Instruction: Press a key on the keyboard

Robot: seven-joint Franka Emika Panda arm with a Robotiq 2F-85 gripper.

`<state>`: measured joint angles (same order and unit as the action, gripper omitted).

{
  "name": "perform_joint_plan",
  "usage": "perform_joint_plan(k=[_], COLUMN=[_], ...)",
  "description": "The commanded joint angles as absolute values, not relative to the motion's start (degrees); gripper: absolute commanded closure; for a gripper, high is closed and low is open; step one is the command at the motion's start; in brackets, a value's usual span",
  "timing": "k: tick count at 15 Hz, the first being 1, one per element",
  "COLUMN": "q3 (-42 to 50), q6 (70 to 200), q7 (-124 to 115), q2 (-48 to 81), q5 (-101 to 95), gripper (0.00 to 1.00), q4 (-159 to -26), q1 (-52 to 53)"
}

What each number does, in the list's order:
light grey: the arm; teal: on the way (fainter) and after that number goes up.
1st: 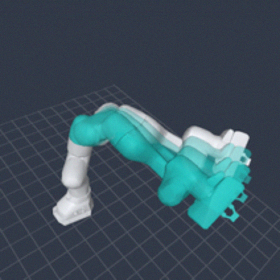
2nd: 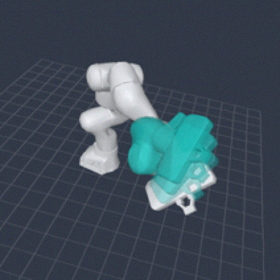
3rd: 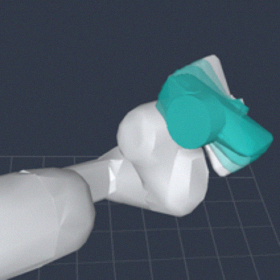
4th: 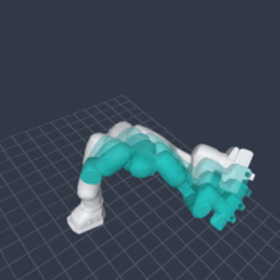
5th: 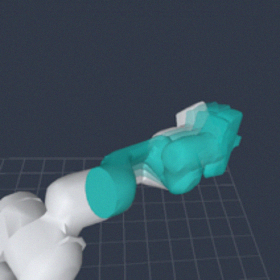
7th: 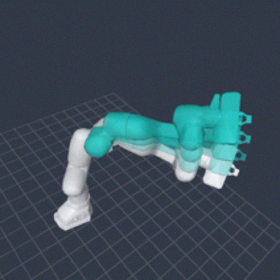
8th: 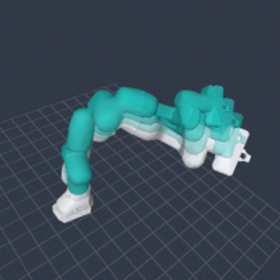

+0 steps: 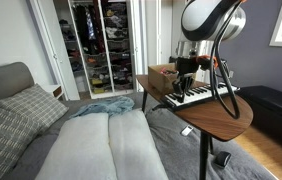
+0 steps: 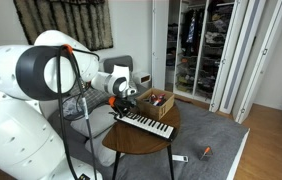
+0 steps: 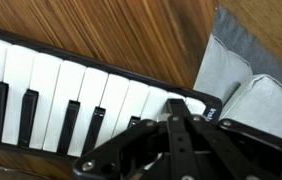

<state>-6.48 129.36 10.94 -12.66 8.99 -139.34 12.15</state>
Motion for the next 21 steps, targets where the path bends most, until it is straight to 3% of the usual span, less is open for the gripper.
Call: perform_joint_plan(k=[1, 17, 18, 19, 21], q3=[-6.8, -6.4, -6.3, -6.2, -6.2], q6=[130.5, 129.9, 129.7, 129.2, 128.9], q7=[10.8, 9.9, 10.0, 10.3, 9.8], q2=[-11.7, -17.1, -17.5, -17.8, -18.3], q5=[9.6, 9.4, 9.5, 9.7, 9.4], gripper=[1.00, 1.00, 0.97, 0.73, 0.69], q4=[-139.6, -139.6, -139.5, -139.4, -139.3], q1=[11.8, 11.5, 11.6, 11.7, 11.6])
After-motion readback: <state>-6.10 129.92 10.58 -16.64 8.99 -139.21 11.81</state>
